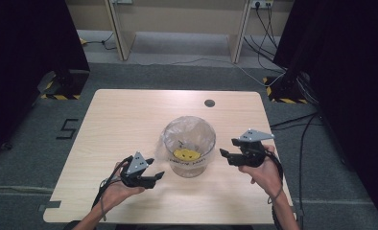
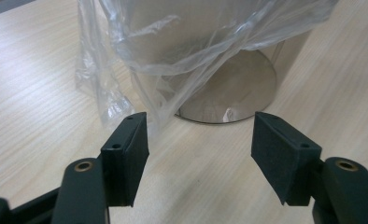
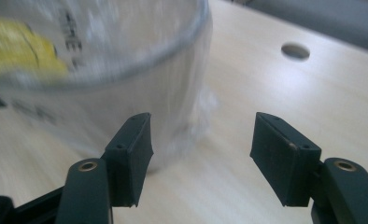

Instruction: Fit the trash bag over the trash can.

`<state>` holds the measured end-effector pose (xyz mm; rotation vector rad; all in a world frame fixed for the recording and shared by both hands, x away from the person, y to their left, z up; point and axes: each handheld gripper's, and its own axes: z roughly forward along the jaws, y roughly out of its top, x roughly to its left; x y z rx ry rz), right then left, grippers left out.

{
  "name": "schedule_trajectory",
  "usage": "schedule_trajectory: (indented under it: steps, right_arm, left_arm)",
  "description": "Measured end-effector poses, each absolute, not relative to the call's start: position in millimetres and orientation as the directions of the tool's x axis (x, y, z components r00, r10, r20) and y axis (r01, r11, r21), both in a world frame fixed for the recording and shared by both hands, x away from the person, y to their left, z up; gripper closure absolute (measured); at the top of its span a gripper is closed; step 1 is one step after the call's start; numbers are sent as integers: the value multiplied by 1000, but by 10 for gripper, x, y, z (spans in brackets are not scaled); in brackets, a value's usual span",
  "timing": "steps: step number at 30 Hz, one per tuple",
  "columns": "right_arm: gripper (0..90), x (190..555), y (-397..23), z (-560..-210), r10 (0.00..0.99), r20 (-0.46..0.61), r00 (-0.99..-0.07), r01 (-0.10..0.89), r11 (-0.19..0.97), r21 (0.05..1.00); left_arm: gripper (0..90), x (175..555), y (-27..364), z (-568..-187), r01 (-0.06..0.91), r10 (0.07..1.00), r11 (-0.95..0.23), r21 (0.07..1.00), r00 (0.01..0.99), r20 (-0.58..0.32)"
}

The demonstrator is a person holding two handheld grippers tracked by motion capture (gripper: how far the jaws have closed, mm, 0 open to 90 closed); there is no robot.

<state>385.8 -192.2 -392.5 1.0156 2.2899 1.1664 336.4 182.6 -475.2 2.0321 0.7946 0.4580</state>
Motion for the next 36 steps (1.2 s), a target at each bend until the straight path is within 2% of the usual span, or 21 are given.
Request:
schedule_trajectory:
  steps: [5,12,22,26,30,32,36]
  right_arm:
    - [380,3962,-1642,-3660,700,-31,-713,366,411,835]
    - [379,4141,-1227,-3543,626,-77,-776,309,484,818]
    - [391,4464,-808,-3652,577,-103,-810,328,592,736]
    - [413,4536,-701,-3779,555,-129,-822,365,687,628]
    - [425,4579,-669,-3885,540,-127,-832,382,724,574]
    - [426,4589,-661,-3928,522,-116,-845,380,740,555]
    - [422,4588,-669,-3902,514,-107,-851,371,732,572]
  left_arm:
    - [358,3351,1863,-4832,394,693,-404,826,721,-5]
    - [358,3394,1890,-4952,433,700,-409,803,713,-28]
    - [357,3388,1909,-4984,448,698,-413,793,715,-41]
    - [357,3385,1913,-4989,453,699,-410,791,713,-46]
    - [358,3383,1904,-4986,454,699,-410,791,713,-47]
    - [357,3384,1906,-4988,457,701,-408,790,711,-50]
    - [357,3384,1921,-4985,460,704,-407,789,709,-51]
